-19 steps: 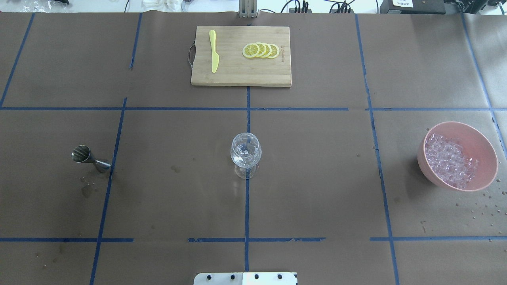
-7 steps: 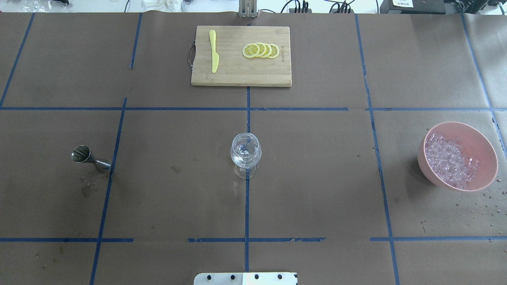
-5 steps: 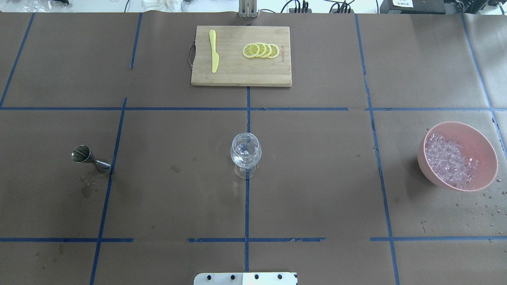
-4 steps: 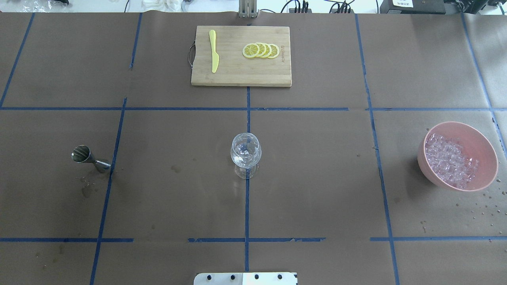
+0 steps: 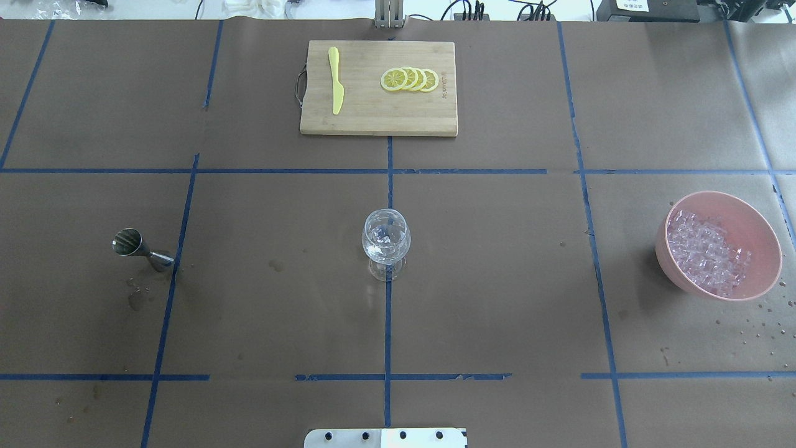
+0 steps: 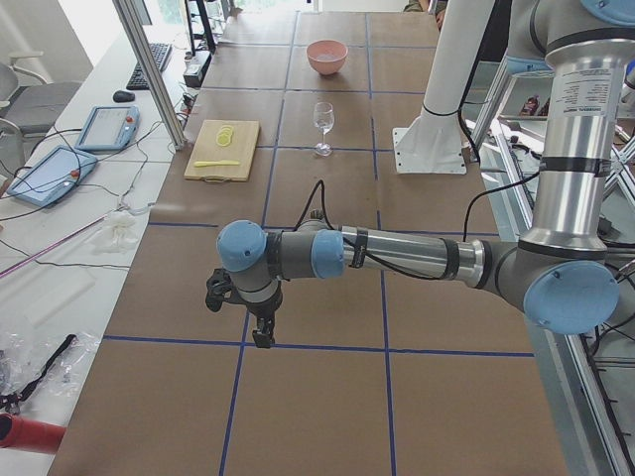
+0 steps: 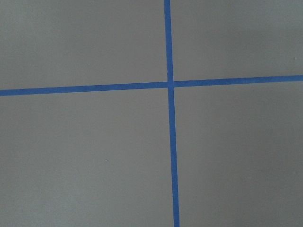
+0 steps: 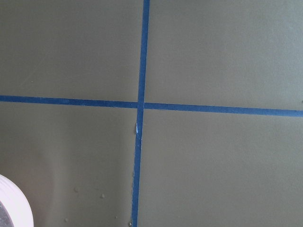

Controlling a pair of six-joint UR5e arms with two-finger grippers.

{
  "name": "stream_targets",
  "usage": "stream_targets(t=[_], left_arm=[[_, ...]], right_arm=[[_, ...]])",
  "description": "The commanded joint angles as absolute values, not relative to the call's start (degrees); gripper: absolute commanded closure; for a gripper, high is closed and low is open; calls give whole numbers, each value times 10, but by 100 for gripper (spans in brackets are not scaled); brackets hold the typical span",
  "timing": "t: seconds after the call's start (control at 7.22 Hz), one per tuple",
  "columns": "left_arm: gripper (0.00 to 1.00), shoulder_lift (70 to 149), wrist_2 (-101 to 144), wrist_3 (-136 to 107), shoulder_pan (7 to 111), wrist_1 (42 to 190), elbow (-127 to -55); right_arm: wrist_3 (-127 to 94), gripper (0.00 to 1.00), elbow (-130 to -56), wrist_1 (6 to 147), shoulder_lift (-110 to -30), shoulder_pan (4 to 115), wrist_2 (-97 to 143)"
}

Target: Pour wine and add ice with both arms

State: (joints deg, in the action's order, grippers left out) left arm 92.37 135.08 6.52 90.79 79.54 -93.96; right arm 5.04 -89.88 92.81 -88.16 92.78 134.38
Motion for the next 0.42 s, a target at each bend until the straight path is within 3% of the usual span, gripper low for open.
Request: stream_targets(t=[0.0,0.28], left_arm=[[0,924,1351,66,908,795,-939],[0,924,1351,67,908,796,-938]], right_arm=[[51,0,-899,927,-882,928,1344],[50,0,-900,927,-881,930,1344]])
